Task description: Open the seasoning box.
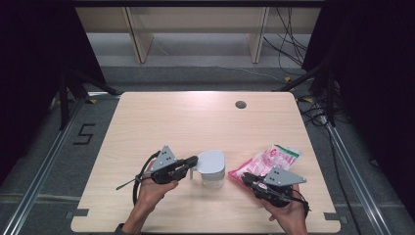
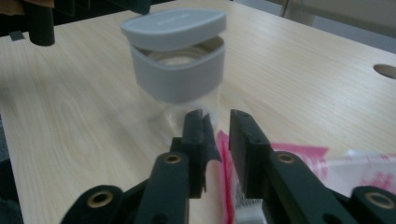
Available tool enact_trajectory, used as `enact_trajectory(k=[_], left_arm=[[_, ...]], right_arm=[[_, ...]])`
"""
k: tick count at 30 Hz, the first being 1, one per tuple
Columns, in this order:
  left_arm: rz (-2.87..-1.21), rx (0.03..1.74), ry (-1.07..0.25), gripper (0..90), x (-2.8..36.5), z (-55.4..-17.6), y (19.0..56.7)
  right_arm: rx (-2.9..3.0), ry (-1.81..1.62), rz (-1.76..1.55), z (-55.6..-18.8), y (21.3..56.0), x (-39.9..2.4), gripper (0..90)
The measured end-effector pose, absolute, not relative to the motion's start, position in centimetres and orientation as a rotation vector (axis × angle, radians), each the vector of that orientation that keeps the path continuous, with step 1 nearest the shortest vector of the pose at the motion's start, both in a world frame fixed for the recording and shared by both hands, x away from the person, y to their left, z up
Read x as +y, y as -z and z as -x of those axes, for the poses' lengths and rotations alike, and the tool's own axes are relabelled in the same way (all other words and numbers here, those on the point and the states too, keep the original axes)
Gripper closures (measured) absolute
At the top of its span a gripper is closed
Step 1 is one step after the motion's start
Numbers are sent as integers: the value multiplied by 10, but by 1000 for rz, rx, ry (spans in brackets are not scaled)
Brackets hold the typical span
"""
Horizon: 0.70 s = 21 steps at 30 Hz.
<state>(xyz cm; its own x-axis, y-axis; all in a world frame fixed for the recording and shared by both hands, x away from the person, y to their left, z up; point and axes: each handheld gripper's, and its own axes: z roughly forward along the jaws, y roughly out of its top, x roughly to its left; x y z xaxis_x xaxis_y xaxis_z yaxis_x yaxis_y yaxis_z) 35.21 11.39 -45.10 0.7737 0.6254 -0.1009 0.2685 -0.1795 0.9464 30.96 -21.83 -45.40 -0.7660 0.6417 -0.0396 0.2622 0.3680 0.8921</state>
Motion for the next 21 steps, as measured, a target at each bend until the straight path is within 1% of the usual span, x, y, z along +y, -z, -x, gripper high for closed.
enact_trajectory(k=[1,3,5,9,21], left_arm=[[-1768,696,-376,866,114,-352,451],[-1770,699,-377,866,114,-352,451],[-1776,688,-383,866,115,-352,451],[-1775,698,-380,866,115,-352,451],[-1777,694,-393,866,117,-353,452]], right_arm=[[2253,-1364,-788,-310,454,-218,810],[2278,-1372,-814,-312,453,-211,842],[2280,-1363,-746,-319,453,-205,868],[2290,-1372,-739,-324,449,-190,900],[2295,-1385,-696,-330,446,-172,900]])
